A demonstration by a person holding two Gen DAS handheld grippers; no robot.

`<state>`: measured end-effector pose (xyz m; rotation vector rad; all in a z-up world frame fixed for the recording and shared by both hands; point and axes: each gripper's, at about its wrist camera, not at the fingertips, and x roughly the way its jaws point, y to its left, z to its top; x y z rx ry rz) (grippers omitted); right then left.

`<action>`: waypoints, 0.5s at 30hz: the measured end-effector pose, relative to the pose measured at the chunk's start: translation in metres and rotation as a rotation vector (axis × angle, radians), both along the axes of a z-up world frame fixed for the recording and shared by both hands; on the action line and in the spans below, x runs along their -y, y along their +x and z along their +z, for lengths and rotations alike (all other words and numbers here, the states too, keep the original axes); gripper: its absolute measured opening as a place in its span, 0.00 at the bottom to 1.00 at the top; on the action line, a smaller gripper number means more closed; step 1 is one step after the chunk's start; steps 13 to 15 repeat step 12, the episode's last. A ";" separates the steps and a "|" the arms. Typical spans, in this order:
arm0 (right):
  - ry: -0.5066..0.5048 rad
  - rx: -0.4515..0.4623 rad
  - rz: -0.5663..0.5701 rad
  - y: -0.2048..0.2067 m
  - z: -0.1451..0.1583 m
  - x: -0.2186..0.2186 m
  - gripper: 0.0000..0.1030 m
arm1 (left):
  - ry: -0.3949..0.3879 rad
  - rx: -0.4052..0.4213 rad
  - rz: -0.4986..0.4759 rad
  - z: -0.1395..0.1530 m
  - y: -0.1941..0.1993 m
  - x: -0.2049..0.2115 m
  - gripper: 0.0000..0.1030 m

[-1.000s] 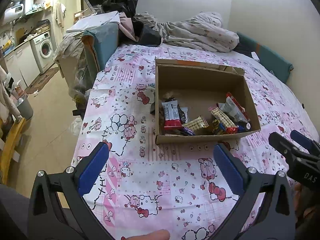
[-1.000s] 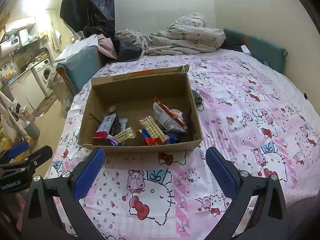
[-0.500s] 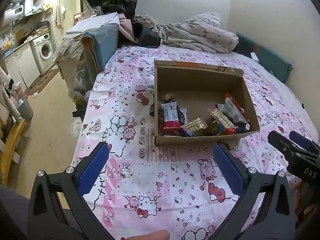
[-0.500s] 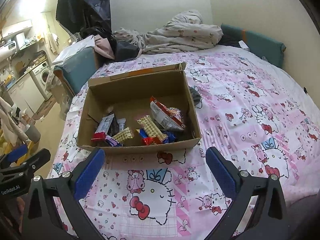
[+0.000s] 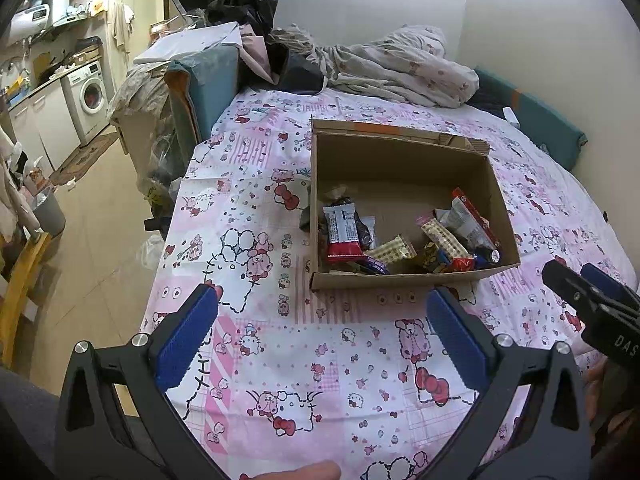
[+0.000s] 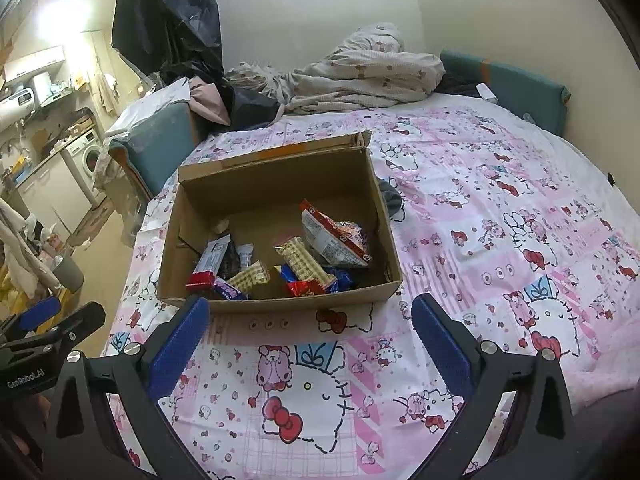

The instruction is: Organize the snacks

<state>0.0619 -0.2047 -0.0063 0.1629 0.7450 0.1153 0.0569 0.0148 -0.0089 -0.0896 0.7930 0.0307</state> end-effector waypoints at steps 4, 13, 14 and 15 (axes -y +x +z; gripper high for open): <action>0.001 0.000 -0.008 0.000 0.000 0.002 1.00 | 0.000 -0.003 0.002 0.000 0.000 0.000 1.00; 0.011 0.002 -0.009 0.000 0.002 0.003 1.00 | -0.004 -0.006 0.003 0.000 0.002 -0.001 1.00; 0.011 0.002 -0.009 0.000 0.002 0.003 1.00 | -0.004 -0.006 0.003 0.000 0.002 -0.001 1.00; 0.011 0.002 -0.009 0.000 0.002 0.003 1.00 | -0.004 -0.006 0.003 0.000 0.002 -0.001 1.00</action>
